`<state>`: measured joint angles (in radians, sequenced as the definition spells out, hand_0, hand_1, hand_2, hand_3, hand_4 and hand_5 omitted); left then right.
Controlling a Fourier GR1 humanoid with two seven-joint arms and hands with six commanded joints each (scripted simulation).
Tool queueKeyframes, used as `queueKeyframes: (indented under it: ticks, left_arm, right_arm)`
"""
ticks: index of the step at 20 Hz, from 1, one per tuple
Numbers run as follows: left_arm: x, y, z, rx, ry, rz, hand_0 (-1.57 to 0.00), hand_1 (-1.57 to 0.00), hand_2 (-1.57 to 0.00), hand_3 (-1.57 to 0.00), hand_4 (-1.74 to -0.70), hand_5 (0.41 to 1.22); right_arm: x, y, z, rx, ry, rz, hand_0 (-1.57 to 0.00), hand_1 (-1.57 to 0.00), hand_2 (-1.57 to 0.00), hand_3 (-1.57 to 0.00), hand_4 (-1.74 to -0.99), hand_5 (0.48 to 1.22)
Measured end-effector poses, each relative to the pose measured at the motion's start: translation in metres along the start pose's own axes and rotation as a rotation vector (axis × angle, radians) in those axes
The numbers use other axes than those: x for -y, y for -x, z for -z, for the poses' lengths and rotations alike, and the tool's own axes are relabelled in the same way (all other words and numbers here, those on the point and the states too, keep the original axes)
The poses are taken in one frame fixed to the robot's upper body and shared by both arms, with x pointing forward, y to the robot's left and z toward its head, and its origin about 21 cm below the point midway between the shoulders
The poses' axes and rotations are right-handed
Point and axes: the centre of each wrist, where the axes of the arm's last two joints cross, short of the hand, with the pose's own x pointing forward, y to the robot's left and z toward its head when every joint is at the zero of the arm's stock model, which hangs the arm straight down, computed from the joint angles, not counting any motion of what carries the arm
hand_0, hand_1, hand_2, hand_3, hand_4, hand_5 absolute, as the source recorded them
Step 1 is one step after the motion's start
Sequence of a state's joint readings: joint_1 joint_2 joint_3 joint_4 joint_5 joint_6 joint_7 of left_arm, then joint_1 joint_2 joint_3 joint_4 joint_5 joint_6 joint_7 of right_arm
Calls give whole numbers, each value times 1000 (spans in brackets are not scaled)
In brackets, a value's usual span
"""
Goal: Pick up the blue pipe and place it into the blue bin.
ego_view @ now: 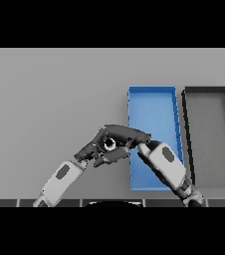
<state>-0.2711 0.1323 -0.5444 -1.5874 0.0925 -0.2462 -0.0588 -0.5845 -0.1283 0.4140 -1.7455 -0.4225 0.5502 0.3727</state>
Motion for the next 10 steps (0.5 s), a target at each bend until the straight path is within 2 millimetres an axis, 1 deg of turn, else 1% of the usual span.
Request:
queueKeyframes:
  ticks: [1,2,3,5,6,7,8,9,10]
  left_arm:
    - [1,-2,5,-1,-4,-2,-1571,-1565,-1571,-1495,-1723,1221]
    - [0,1,3,-14,-1,16,-1571,-1566,-1571,-1511,-1725,1221]
    - [-1,-2,5,-6,5,31,-1571,-1567,-1571,-1523,-1727,1221]
    - [-1,-2,2,-22,7,12,-1571,-1569,-1571,-1540,-1730,1221]
    - [0,-4,1,-35,7,13,-1571,-1569,-1571,-1546,-1729,1221]
    - [-2,-3,-1,-26,8,17,-1571,-1569,-1571,-1442,-1724,1221]
    - [1,-3,0,-15,12,15,-1569,-1513,-1458,-1468,-1656,1221]
    - [-2,-4,1,-16,13,40,-1307,-1239,-1188,-1203,-1542,1221]
    - [-7,-5,-4,-12,16,75,-1045,-991,-950,-963,-1426,1221]
  right_arm:
    - [2,-2,-2,8,-5,-42,-1424,-1425,-1426,-1390,-1435,1030]
    - [1,1,-5,7,-19,-66,-1453,-1455,-1455,-1426,-1436,1068]
    - [-1,-2,-3,21,-34,-76,-1477,-1478,-1478,-1455,-1445,1099]
    - [-3,0,0,18,-38,-74,-1511,-1511,-1512,-1497,-1463,1143]
    - [-1,2,0,31,-35,-59,-1523,-1523,-1524,-1512,-1470,1158]
    - [-3,2,3,31,-38,-45,-1532,-1533,-1533,-1523,-1475,1171]
    - [-3,0,-1,36,-36,-43,-1540,-1540,-1541,-1533,-1478,1181]
    - [-5,1,-3,50,-29,-44,-1546,-1547,-1547,-1541,-1481,1189]
    - [-3,-1,-3,55,-23,-46,-1551,-1551,-1552,-1547,-1483,1195]
